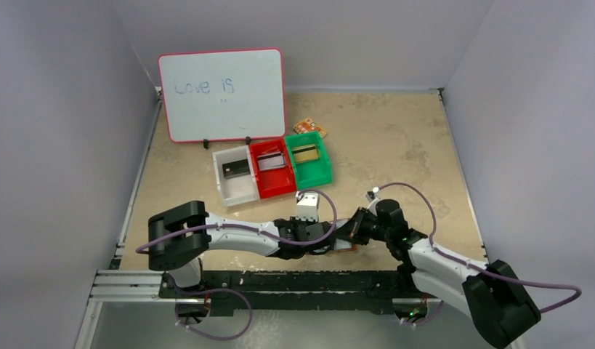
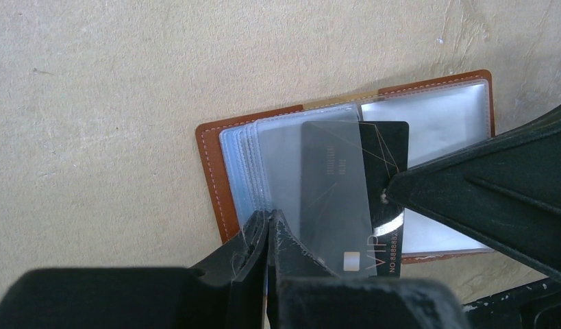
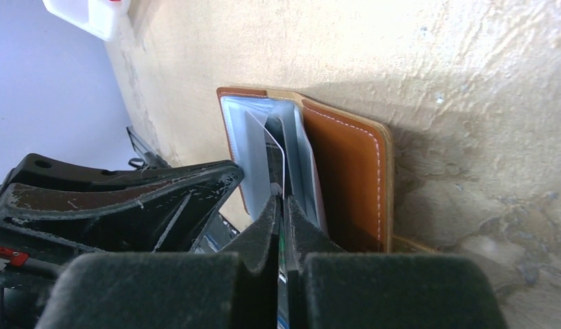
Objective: Take the credit cards out of the card holder
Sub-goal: Remove the credit card from the card holder.
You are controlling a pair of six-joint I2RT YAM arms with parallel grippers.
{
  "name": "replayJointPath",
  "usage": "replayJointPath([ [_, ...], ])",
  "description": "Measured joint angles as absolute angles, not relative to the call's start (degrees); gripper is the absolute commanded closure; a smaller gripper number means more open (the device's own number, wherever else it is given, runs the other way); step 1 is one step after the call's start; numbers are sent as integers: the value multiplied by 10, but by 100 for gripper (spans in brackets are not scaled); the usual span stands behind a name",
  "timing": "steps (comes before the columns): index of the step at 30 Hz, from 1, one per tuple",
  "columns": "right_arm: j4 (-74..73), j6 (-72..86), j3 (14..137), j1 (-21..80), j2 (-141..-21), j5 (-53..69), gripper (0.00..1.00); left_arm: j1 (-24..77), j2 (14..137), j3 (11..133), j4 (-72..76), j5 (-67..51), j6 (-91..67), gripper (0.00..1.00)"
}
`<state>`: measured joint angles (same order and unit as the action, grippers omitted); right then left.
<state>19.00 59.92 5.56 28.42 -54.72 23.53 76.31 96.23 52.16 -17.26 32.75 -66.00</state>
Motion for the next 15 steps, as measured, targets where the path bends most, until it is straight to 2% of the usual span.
replayJointPath([
  [15, 68, 568, 95, 277, -494, 204, 100, 765, 963, 523, -175, 335, -667, 99],
])
